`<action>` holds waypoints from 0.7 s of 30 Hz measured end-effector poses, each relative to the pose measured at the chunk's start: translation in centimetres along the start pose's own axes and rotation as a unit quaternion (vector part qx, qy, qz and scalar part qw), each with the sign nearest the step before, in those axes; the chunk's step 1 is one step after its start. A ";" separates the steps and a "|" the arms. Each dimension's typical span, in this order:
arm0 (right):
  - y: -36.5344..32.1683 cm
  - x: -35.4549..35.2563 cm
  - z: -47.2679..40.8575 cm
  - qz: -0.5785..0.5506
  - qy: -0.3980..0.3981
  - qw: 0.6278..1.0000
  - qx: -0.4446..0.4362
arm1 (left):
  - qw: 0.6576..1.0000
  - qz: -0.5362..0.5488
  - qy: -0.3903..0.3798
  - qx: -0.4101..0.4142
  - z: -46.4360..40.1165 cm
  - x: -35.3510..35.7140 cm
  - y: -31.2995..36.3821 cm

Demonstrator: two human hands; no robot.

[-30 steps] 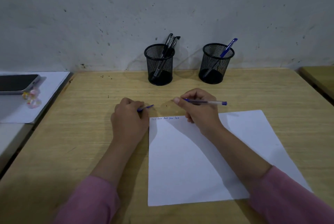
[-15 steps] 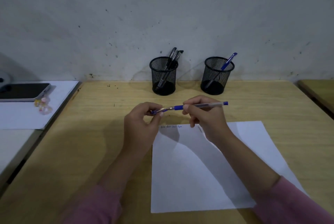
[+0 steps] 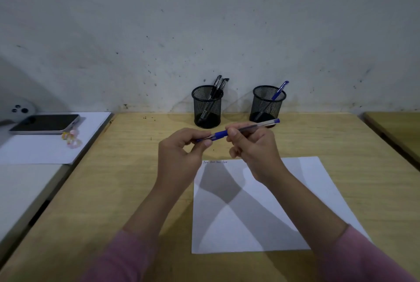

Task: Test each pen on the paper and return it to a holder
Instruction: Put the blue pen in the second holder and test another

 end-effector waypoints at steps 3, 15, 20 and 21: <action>-0.3 0.2 0.4 -0.014 -0.003 1.000 -0.002 | 1.000 -0.004 0.007 0.027 -0.1 -0.1 0.8; -2.2 0.5 1.7 0.139 0.071 0.982 0.107 | 0.999 -0.031 0.010 -0.039 -2.3 -0.8 0.8; -5.8 -0.2 1.2 0.438 0.150 0.855 -0.236 | 0.995 -0.053 -0.063 -0.052 -3.7 0.5 1.0; -5.9 -0.2 0.8 0.477 0.127 0.831 -0.257 | 0.994 -0.048 -0.080 -0.054 -3.9 0.9 1.3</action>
Point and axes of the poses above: each hand's wrist, its own z-axis away from the middle knuckle, its own x-axis out of the palm, y = z × x, the point moved 4 cm from there along -z, towards the middle knuckle, and after that the axes turned 12 degrees about x, right-handed, at the moved point
